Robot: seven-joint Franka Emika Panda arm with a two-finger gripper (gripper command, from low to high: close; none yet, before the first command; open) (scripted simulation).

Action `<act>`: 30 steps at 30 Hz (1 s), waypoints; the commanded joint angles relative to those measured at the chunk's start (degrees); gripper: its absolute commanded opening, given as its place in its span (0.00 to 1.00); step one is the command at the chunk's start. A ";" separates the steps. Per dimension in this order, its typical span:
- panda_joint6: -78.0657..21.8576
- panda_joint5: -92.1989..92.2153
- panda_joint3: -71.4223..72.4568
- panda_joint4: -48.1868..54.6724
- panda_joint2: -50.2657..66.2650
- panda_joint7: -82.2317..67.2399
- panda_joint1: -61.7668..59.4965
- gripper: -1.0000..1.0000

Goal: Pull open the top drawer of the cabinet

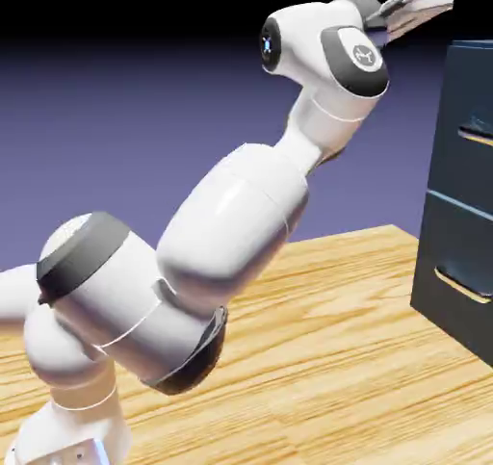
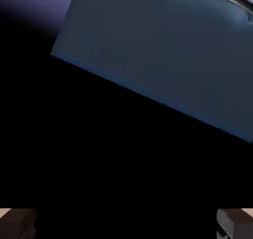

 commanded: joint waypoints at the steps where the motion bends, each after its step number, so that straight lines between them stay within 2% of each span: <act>1: -0.38 -1.88 -0.90 0.81 -0.67 -2.50 1.44 0.50; 18: -6.86 -33.76 -16.10 14.57 -12.11 -44.76 25.90 0.50; 27: -1.51 -32.76 -16.74 29.48 -11.64 -48.47 35.25 0.50; 28: -1.51 -32.76 -16.74 29.48 -11.64 -48.47 35.25 0.00; 30: -2.46 -33.11 -16.23 27.40 -12.24 -48.47 34.16 0.00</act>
